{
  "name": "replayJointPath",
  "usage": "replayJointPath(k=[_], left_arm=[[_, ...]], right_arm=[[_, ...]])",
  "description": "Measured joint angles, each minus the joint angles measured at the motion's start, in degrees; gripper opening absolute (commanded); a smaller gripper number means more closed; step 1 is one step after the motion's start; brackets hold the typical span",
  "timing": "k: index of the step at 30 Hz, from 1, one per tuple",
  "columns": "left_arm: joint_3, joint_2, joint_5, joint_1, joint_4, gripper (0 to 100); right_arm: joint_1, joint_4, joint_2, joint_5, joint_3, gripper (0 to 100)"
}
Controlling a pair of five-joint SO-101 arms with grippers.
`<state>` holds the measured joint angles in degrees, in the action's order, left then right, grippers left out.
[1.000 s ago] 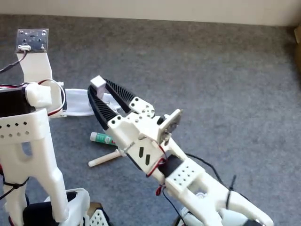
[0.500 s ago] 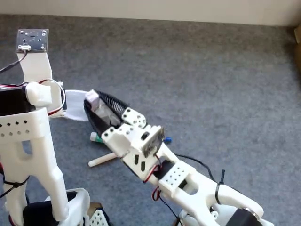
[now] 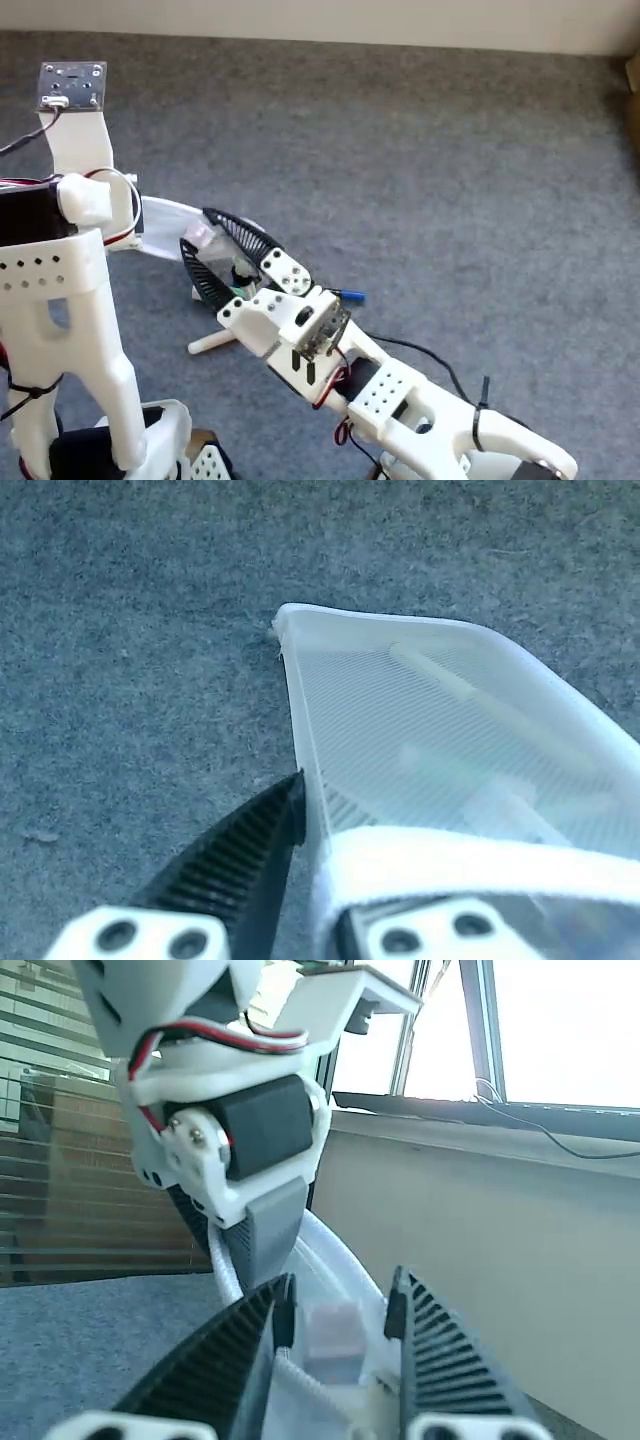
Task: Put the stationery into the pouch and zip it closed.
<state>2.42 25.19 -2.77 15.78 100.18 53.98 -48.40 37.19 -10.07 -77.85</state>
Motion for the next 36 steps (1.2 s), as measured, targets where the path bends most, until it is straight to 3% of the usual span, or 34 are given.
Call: replayJointPath(k=[9,14,19,27,36], left_arm=[[0.0,0.0,0.0,0.0,0.0,1],[0.0,0.0,0.0,0.0,0.0,1],[0.0,0.0,0.0,0.0,0.0,1],[0.0,0.2,-0.1,2.3,0.0,1],[0.0,9.1,-0.1,9.1,0.0,1]], right_arm=[[0.0,14.0,11.2,-0.1,-0.4,15.1],[0.0,22.0,17.2,6.1,-0.4,15.1],[-0.4,30.6,24.0,7.5,-0.4,15.2],[-8.4,49.8,34.6,8.1,1.7,15.5],[-15.4,72.6,35.3,8.1,12.0,15.5]])
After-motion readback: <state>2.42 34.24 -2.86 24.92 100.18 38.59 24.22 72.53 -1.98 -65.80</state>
